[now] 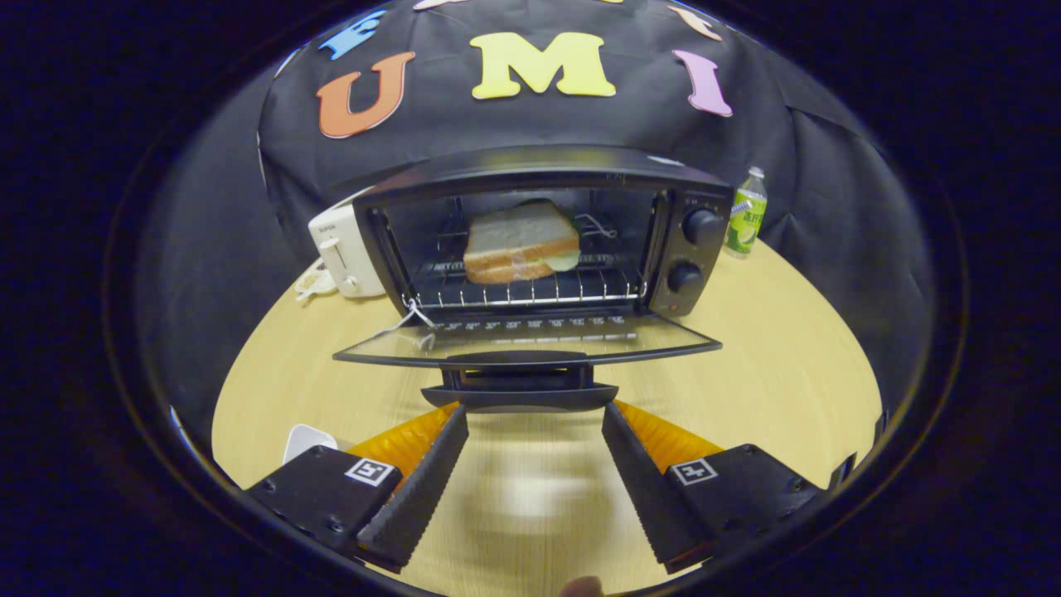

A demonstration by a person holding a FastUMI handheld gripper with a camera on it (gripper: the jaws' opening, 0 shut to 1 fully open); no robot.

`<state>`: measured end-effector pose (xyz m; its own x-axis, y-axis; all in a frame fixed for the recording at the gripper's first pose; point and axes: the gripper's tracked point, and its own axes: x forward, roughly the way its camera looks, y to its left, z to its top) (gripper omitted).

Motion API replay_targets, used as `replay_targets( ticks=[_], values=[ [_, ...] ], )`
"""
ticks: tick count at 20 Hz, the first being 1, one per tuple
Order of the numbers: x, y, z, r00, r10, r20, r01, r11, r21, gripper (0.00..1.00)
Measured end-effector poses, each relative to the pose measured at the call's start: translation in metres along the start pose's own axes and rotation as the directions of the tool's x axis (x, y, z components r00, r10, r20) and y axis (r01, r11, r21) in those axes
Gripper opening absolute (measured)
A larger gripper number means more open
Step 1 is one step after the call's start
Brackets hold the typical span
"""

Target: Open the toaster oven, put the food inside, and close the toaster oven door.

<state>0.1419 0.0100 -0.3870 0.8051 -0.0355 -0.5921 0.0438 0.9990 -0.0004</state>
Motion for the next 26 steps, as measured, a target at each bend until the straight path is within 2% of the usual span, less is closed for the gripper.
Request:
replay_targets(
  ticks=[8, 11, 16, 21, 24, 26],
  values=[
    [-0.009, 0.005, 0.055, 0.994, 0.015, 0.110, -0.013, 1.000, -0.017, 1.00],
    [-0.029, 0.005, 0.086, 0.986, 0.019, 0.167, -0.015, 1.000, -0.025, 1.00],
    [-0.099, 0.005, 0.143, 0.961, 0.035, 0.276, -0.029, 0.999, -0.025, 1.00],
    [-0.192, 0.015, 0.209, 0.900, 0.070, 0.430, -0.071, 0.997, -0.014, 1.00],
    [-0.246, 0.019, 0.230, 0.865, 0.082, 0.495, -0.104, 0.994, 0.017, 1.00],
    [-0.279, 0.009, 0.250, 0.842, 0.071, 0.535, -0.091, 0.996, 0.010, 1.00]
  ],
)
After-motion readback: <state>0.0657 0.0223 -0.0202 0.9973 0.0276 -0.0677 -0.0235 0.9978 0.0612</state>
